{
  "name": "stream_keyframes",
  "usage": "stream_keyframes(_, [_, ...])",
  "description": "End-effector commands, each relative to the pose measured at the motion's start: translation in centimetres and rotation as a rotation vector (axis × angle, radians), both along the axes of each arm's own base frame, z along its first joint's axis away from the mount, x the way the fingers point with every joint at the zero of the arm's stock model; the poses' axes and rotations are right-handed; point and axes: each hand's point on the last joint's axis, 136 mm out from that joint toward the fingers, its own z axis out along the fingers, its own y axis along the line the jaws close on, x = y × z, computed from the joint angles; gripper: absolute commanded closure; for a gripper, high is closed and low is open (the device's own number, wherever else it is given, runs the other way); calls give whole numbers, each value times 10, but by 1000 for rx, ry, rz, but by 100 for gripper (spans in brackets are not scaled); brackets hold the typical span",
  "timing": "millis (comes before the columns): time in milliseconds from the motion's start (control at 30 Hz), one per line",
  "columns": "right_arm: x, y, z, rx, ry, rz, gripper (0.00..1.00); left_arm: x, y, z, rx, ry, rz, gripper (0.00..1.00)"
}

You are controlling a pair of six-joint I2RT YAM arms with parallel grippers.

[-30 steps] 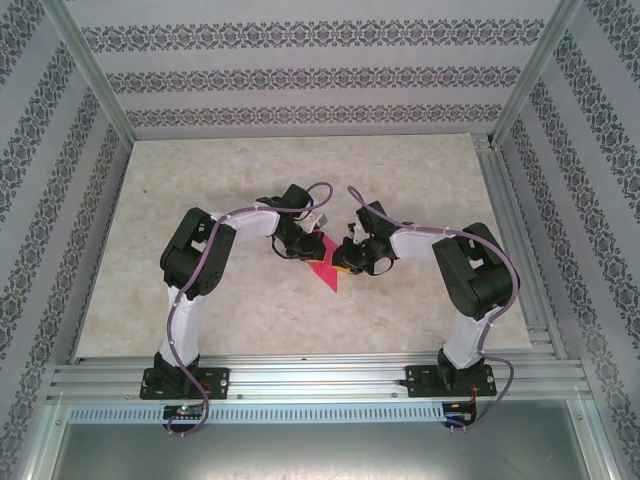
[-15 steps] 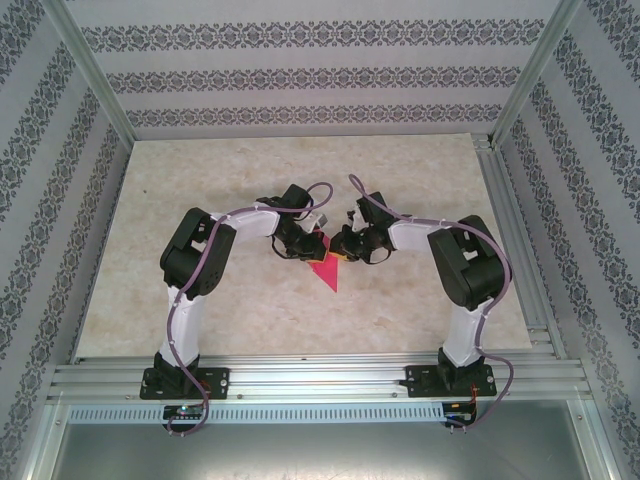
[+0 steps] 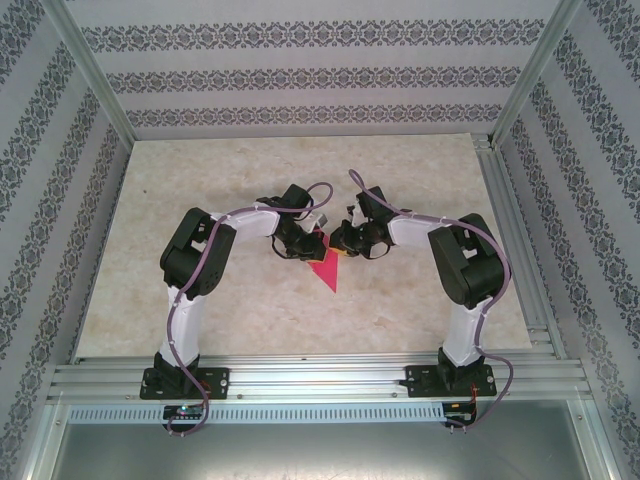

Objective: Fold a paper plane with a square sheet of paper (pick it up from the middle)

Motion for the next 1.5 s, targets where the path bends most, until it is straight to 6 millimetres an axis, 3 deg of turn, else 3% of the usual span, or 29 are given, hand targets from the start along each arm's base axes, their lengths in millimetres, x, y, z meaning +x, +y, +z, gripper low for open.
stream_keyframes(0, [10,0,-1,2,-2,-1,82,1,9,-12,59,-1,-6,98])
stream_keyframes(100, [7,-4,-25,-12,40,-18,82,1,8,-10,56,-4,-5,98])
stream_keyframes(300, [5,-8,-42,-56,71,-12,83,0,10,-12,59,2,-4,98])
stream_keyframes(433, [16,-12,-19,-58,18,-22,82,-1,11,-12,66,-3,-5,97])
stream_keyframes(600, [14,-19,23,-50,-61,-21,81,8,11,2,63,-51,17,86])
stream_keyframes(767, [-12,-19,49,42,-96,-26,81,18,8,22,39,-92,34,75])
stream_keyframes(833, [-25,-21,47,50,-78,-28,82,21,8,30,34,-107,37,75])
stream_keyframes(900, [-35,-18,49,74,-78,-19,82,23,9,36,32,-124,49,65])
stream_keyframes(1000, [-49,-3,52,136,-60,12,82,24,9,47,20,-143,60,60])
stream_keyframes(1200, [-60,18,37,152,-27,38,83,27,18,67,-3,-178,98,58])
stream_keyframes(1333, [-65,34,24,147,6,79,84,34,39,73,34,-205,190,74])
stream_keyframes(1467, [-71,37,-2,94,57,90,84,42,62,80,30,-224,296,79])
